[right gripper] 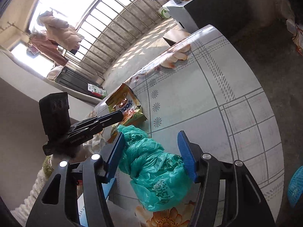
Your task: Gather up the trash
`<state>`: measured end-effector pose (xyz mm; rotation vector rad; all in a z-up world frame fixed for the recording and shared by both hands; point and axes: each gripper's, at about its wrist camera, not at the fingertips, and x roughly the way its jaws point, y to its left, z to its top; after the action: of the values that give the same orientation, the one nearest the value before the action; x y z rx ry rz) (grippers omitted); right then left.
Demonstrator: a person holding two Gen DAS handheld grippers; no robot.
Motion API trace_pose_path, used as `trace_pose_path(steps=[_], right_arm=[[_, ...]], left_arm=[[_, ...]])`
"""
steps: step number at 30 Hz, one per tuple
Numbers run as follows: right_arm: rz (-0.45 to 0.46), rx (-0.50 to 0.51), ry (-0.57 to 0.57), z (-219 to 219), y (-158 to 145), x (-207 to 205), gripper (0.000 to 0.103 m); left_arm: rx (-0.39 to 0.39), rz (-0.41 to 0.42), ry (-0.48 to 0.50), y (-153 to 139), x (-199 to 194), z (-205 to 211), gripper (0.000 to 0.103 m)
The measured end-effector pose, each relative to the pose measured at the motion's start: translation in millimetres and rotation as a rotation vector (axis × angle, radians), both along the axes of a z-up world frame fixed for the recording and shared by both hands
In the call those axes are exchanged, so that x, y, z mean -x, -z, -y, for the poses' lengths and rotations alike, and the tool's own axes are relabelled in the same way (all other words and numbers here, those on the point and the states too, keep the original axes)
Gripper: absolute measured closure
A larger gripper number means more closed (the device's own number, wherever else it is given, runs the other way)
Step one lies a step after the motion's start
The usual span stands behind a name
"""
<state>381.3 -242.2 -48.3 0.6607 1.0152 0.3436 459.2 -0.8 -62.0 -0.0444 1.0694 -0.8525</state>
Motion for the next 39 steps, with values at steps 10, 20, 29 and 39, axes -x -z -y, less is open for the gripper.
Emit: trace_pose_path(steps=[10,20,29,39], right_arm=[[-0.022,-0.132,-0.053,-27.0,12.9,43.9,0.048],[-0.013,-0.174,-0.024,-54.0,18.4,151.8,0.048],[0.006,-0.153,0.084,-54.9,15.3,219.9,0.047],[0.082,-0.083,0.212,-16.7,-8.6,258.2,0.04]], left_arm=[[0.101,-0.074,0.022,7.6,69.2,-12.3,0.103],[0.088,-0.098,0.035,6.8,171.6,-29.8,0.103],[0.006,-0.023,0.023,-10.1,230.1,-33.1,0.08],[0.014,0.124,-0.126,-66.6,252.9,-67.9,0.035]])
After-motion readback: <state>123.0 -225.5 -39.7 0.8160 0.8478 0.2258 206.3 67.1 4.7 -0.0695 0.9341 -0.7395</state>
